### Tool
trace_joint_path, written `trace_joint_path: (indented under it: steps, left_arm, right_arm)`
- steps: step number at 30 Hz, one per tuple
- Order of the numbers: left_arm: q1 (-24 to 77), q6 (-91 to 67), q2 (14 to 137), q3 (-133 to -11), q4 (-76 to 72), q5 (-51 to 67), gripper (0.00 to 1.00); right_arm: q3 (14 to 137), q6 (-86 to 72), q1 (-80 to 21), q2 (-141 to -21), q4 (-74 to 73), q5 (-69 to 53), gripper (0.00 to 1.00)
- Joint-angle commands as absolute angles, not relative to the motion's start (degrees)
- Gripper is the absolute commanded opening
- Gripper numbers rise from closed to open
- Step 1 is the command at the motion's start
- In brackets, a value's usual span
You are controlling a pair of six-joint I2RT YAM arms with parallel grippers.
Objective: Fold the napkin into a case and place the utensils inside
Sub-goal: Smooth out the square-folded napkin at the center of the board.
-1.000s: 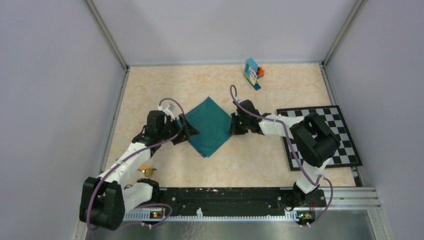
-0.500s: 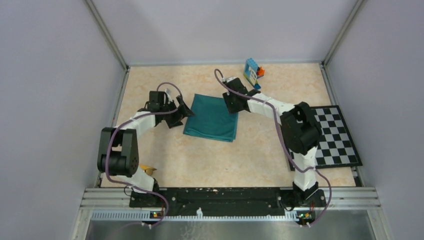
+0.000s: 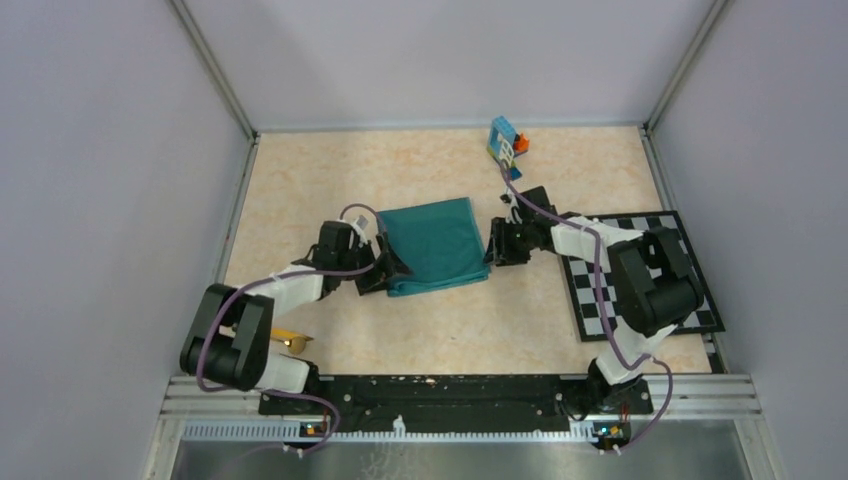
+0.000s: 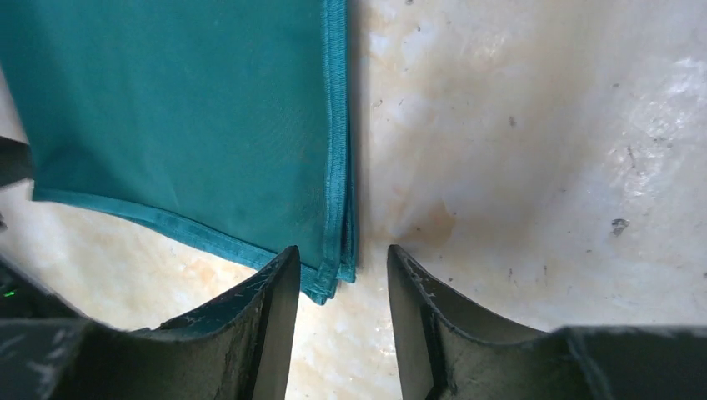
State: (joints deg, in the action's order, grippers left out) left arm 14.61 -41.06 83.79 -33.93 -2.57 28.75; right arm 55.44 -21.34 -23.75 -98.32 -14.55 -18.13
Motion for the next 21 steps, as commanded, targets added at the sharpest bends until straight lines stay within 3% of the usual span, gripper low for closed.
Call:
trace_joint_path:
  steps: [1,4,7,12,16,21]
  left_arm:
    - [15.7,-41.9,75.5,-29.9,4.9,23.6,0.92]
    - [15.7,-40.8,71.4,-31.5,9.4,22.4,0.94]
    - [15.7,-42.9,70.3,-32.2,8.9,27.0,0.89]
    - [15.8,-45.8,67.9,-30.6,7.7,27.9,0.75]
    - [15.8,-46.5,67.4,-29.5,6.3,27.7,0.56]
    - [15.8,-46.4,69.3,-29.0,5.2,28.0,0.45]
  right_arm:
    - [52.1,-24.1,-20.6,-93.4,-11.2,-23.6,0.44]
    - [50.0,-25.5,-20.0,-92.7,-10.1,-24.6,0.45]
    - [48.9,-26.4,-18.8,-93.7,-8.3,-26.2,0.46]
    - [48.0,-28.6,-18.3,-96.3,-3.8,-32.8,0.44]
    - [48.0,-28.2,-18.4,-98.1,-2.8,-33.6,0.43]
    - [48.4,-26.8,-18.4,-98.6,-3.8,-32.5,0.41]
